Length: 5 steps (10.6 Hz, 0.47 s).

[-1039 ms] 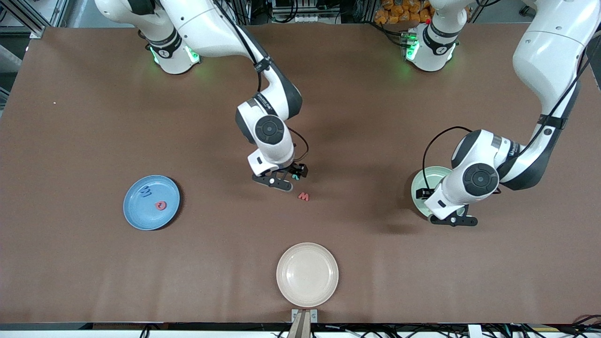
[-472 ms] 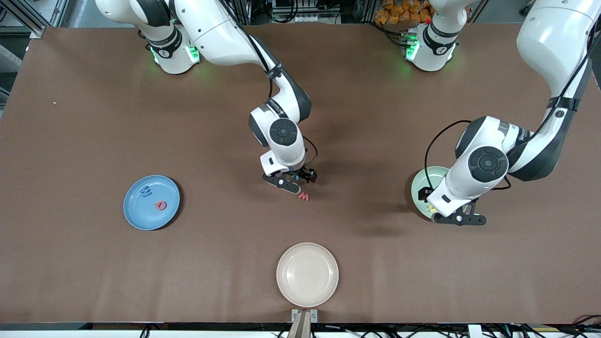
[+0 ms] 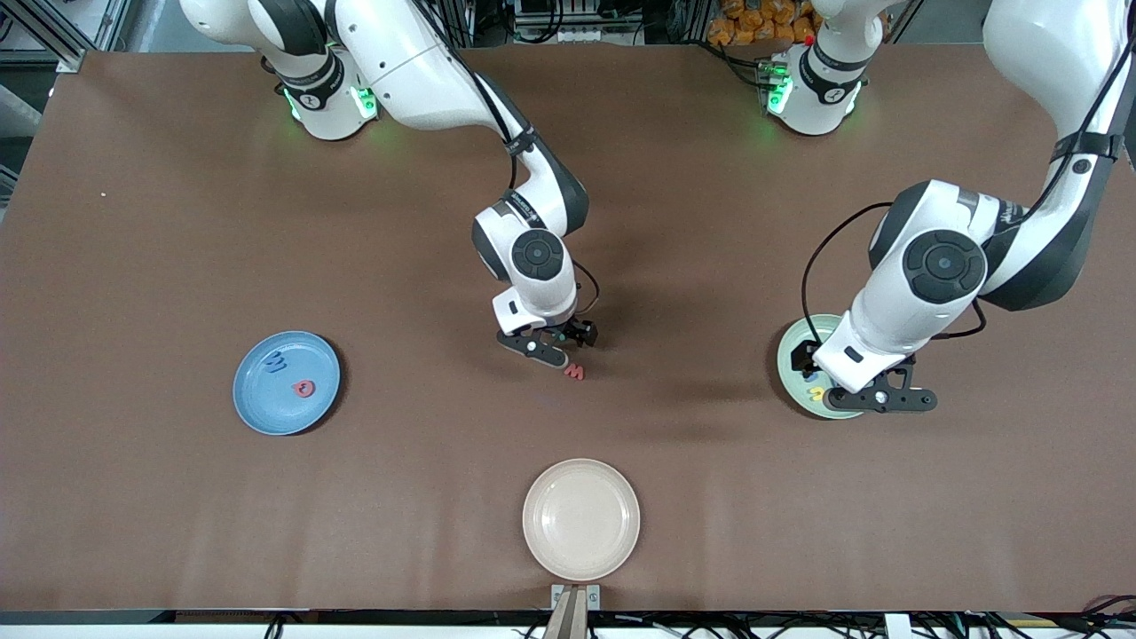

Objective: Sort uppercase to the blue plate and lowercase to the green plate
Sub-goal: 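Release the E on the green plate while the right gripper grasps the R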

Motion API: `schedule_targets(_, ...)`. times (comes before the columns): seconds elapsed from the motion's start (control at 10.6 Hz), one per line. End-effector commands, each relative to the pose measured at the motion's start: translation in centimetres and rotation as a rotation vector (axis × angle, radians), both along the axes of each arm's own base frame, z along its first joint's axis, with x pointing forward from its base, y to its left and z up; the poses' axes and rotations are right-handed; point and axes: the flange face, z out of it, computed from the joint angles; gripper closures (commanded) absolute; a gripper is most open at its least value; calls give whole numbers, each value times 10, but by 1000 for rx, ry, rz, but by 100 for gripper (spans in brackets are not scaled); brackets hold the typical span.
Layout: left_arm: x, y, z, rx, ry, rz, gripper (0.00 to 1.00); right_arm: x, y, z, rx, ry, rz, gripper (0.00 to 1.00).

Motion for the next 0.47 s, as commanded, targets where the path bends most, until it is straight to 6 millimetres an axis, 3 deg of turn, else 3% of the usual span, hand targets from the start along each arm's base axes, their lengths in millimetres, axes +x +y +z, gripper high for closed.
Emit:
schedule_targets(0.0, -9, 2, 18, 6, 17, 20, 0, 2, 5, -2, 1, -6, 25, 0)
schedule_targets(0.28, -6, 3, 28, 10, 20, -15, 0, 2, 4, -5, -1, -6, 27, 0)
schedule_targets(0.38, -6, 2, 30, 11, 18, -23, 0, 1, 5, -5, -2, -7, 35, 9)
